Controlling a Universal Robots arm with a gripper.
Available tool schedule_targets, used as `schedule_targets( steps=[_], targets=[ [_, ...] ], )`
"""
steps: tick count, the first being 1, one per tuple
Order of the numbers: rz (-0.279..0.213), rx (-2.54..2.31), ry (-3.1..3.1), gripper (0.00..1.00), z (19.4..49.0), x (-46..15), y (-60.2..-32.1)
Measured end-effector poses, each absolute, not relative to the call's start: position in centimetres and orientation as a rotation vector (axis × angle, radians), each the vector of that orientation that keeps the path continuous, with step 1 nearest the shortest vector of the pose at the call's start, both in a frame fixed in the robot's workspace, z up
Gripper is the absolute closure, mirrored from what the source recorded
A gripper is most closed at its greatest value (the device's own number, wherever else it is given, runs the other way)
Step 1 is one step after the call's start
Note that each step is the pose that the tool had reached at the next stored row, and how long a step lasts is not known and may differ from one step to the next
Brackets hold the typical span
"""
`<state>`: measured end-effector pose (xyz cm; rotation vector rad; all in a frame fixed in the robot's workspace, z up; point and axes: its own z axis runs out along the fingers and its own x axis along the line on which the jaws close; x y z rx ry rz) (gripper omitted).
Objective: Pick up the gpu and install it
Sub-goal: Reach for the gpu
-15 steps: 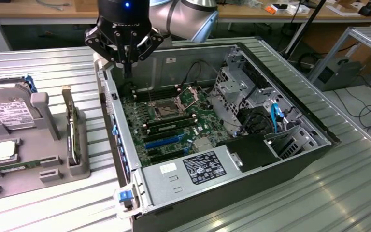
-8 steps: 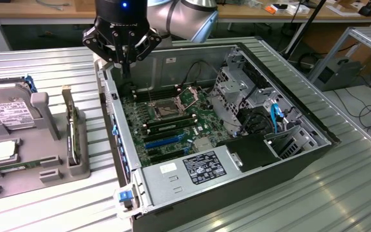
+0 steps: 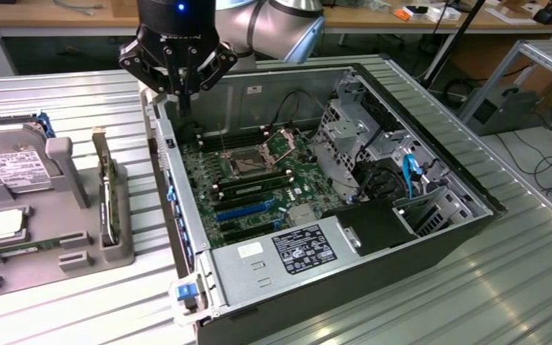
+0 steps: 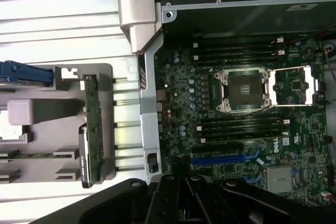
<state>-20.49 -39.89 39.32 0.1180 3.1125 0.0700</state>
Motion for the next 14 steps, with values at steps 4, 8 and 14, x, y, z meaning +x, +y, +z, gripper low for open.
schedule_targets(
  steps=[4,8,14],
  targets=[
    [0.07,0.118,3.113,0.89,39.33,-20.82,-39.89],
    [0.07,0.118,3.112,0.89,39.32,-21.04,-39.89],
    [0.07,0.118,3.113,0.89,39.32,-21.45,-39.89]
  ],
)
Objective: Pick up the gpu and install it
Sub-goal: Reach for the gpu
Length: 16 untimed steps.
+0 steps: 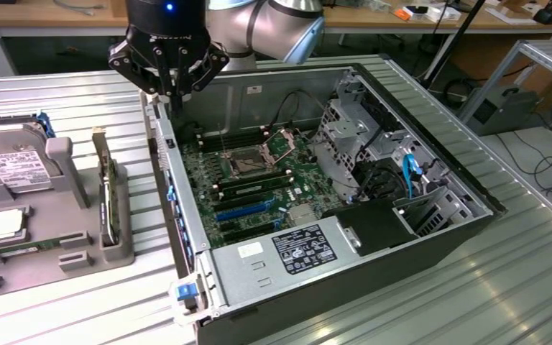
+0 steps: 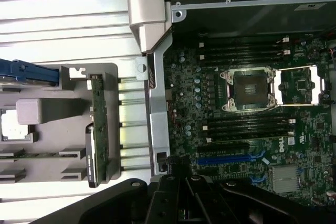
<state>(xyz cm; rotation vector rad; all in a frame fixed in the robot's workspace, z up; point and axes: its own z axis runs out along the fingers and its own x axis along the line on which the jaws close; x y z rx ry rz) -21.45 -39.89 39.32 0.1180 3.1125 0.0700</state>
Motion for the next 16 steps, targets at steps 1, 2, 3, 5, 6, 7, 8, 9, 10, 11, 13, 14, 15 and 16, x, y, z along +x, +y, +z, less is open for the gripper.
schedule_targets(
  steps=[1,2,3,5,6,7,8,9,10,11,13,14,15,16],
  targets=[
    [0.07,0.118,3.112,0.89,39.32,-21.53,-39.89],
    [0.07,0.118,3.112,0.89,39.32,-21.58,-39.89],
    [0.07,0.118,3.112,0.89,39.32,-21.65,-39.89],
    [0.07,0.118,3.112,0.89,39.32,-21.72,-39.89],
    [0.07,0.118,3.112,0.89,39.32,-21.77,-39.89],
    [0.07,0.118,3.113,0.89,39.32,-21.81,-39.89],
    [0.07,0.118,3.112,0.89,39.32,-21.83,-39.89],
    [0.07,0.118,3.113,0.89,39.32,-21.86,-39.89],
    [0.07,0.118,3.112,0.89,39.32,-21.9,-39.89],
    [0.07,0.118,3.112,0.89,39.32,-21.92,-39.89],
    [0.07,0.118,3.113,0.89,39.32,-21.98,-39.89],
    [0.07,0.118,3.113,0.89,39.32,-22.03,-39.89],
    [0.07,0.118,3.112,0.89,39.32,-22.08,-39.89],
    [0.07,0.118,3.113,0.89,39.32,-22.13,-39.89]
  ],
)
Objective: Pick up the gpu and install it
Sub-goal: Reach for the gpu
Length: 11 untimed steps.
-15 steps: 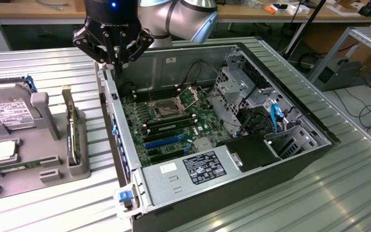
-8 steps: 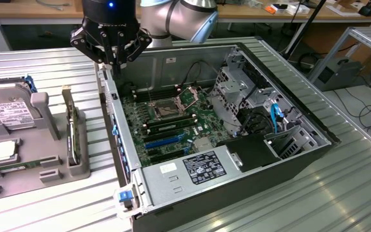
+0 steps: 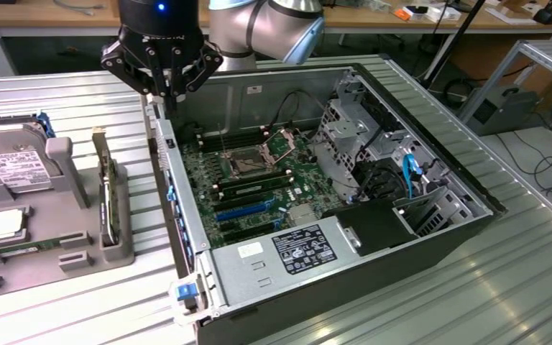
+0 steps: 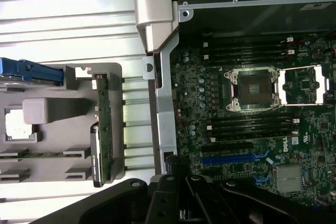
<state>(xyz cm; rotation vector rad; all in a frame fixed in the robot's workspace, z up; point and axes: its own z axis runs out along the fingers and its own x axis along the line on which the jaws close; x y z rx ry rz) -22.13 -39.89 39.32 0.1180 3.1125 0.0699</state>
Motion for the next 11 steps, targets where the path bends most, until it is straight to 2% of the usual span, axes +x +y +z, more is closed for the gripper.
schedule_targets(
  steps=[11],
  targets=[
    [0.07,0.118,3.113,0.89,39.32,-22.67,-39.89]
  ],
)
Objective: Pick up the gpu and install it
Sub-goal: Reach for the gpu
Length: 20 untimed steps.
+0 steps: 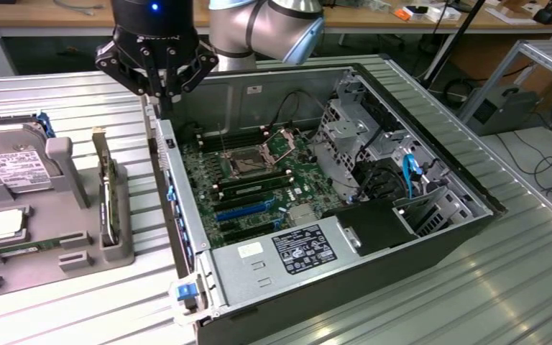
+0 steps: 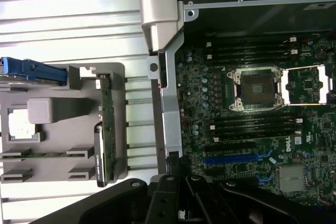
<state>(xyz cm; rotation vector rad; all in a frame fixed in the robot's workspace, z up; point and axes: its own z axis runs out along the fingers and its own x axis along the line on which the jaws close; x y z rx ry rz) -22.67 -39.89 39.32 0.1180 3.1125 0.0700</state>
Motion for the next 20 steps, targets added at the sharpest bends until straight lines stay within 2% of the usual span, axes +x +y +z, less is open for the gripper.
schedule_targets(
  steps=[20],
  targets=[
    [0.07,0.118,3.112,0.89,39.3,-23.8,-39.9]
  ],
)
